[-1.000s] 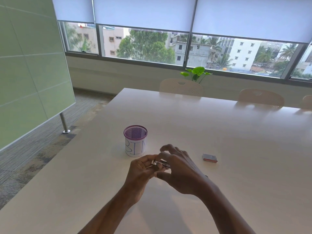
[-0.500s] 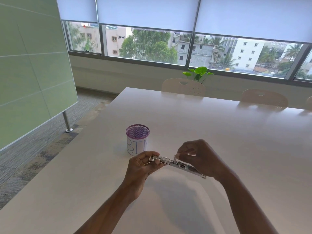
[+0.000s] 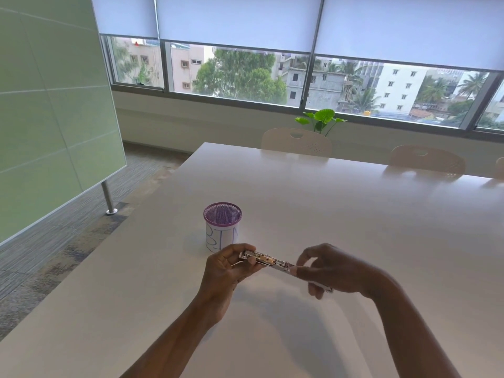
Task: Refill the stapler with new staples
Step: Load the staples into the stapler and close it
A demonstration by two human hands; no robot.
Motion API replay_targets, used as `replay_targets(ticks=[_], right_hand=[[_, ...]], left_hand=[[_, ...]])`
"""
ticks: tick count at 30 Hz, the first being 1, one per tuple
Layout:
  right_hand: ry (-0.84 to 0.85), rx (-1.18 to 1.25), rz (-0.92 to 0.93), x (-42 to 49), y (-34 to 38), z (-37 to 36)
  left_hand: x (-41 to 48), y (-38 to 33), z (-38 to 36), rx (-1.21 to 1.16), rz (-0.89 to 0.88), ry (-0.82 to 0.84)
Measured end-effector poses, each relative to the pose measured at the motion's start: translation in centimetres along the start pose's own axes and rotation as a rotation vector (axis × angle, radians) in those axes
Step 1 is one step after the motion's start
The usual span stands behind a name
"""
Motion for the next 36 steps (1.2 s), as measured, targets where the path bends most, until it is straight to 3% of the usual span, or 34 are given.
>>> replay_targets(ticks=[4,10,12,16,18,21,24,27,29,33,36], right_hand=[[0.003,0.141,0.065,-0.7,-0.1,0.9],[-0.010,0.462,0.360,-0.7,1.5,0.9],[-0.100,0.398,0.361,0.3,1.9,-0.1],[-0.345,0.013,0.348,2.3,2.0,-2.4],[-0.381,-0.016,0.350,2.9,1.8,-3.2],[-0.306,0.114,0.294,3.6,1.3,-3.8],[-0.052,0.344,0.265,3.8,0.5,-4.4],[0.060,0.275,0.332,3.7,0.1,-4.8],[-0.017,0.264,0.345,3.9,0.1,-4.6],[-0.342,0.258,0.318,4.2,-0.2,-3.4],[-0.588,0.168,0.220,4.1,-0.2,-2.6]], left_hand=[[0.0,0.1,0.0,0.033,-0.020,-0.034],[0.1,0.0,0.2,0.113,-0.032,-0.039],[0.0,0.3,0.1,0.145,-0.029,-0.008],[-0.2,0.5,-0.1,0.231,-0.021,0.048],[-0.3,0.3,-0.3,0.257,-0.023,0.083],[-0.1,0.0,-0.1,0.340,-0.034,0.104],[-0.1,0.2,0.1,0.438,-0.045,0.170],[-0.1,0.6,0.1,0.620,-0.104,0.242],[0.1,0.4,0.2,0.798,-0.190,0.243],[0.5,0.1,1.3,0.995,-0.321,0.178],[0.9,0.8,2.3,1.297,-0.311,0.196]])
Point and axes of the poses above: each hand's wrist, its own x-axis towards the middle knuckle, its own z-axis out of the back of the hand, y = z × x, the point moved 1 cm from there along x, towards the middle knuckle, and after that the axes turned 9 degrees about -x, right-handed, at the moved point
